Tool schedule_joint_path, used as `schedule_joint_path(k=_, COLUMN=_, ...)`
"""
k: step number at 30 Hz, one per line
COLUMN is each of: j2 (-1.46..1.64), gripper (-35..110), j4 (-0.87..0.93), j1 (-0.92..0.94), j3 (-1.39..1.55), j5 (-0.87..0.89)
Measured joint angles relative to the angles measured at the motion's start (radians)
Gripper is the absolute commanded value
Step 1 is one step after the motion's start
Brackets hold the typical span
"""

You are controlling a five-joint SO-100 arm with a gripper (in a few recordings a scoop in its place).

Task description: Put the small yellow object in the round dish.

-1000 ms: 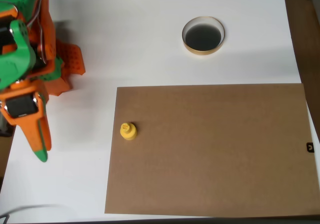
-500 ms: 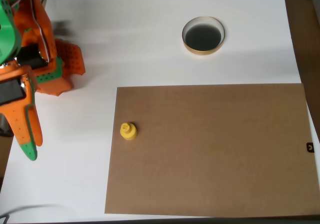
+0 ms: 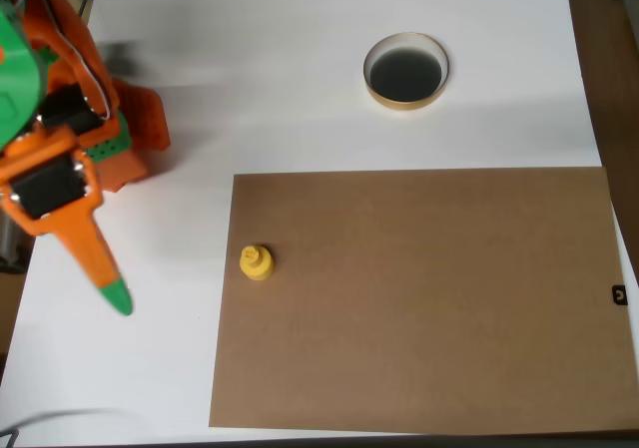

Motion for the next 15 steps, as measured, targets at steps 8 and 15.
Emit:
schedule_joint_path(k=8, j2=-0.178, gripper=27, j4=0.025, j1=-0.089, j3=-0.064, j5=-0.003)
schedule_joint_path(k=15, j2=-0.360, gripper=28, j4=0.075, j1=-0.176, j3=-0.156, j5=0.006)
